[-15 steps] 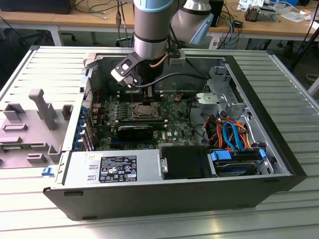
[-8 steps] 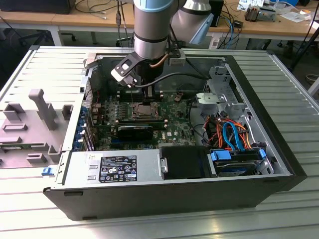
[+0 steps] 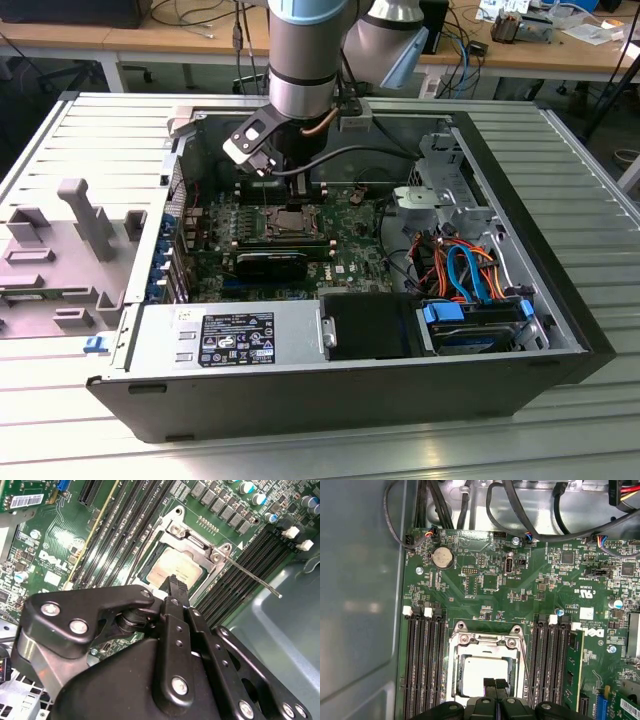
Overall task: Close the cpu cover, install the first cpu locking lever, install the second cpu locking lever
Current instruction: 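Install the second cpu locking lever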
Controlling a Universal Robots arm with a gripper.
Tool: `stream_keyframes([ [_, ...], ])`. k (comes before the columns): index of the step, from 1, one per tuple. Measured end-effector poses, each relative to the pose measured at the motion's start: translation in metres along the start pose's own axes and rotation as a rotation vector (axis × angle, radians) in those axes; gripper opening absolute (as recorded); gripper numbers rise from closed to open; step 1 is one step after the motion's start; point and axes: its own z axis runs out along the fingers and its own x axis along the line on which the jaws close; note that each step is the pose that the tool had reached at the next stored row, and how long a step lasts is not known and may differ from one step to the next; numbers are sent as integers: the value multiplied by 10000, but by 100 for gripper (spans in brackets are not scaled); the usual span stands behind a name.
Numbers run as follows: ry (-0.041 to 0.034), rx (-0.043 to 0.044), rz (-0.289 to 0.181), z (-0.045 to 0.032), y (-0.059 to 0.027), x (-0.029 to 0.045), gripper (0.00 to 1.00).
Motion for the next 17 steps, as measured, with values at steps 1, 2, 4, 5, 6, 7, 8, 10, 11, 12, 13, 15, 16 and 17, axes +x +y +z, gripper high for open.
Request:
stream_keyframes([
  [1,-1,1,-49,0,0,0,11],
  [2,-3,3,-135,0,0,0,11],
  [4,-6,7,-233,0,0,0,11],
  [5,-7,7,-281,0,0,0,11],
  [6,-9,9,-330,0,0,0,11],
  [7,-10,11,-383,0,0,0,11],
  [8,-11,13,-440,0,0,0,11],
  [10,-15,16,-557,0,0,0,11],
  [11,-17,18,-639,0,0,0,11],
  [12,-18,20,-698,0,0,0,11],
  [13,-20,21,-732,0,0,0,11],
  [15,-23,24,-835,0,0,0,11],
  [16,-24,25,-885,0,0,0,11],
  [17,-25,26,-913,0,0,0,11],
])
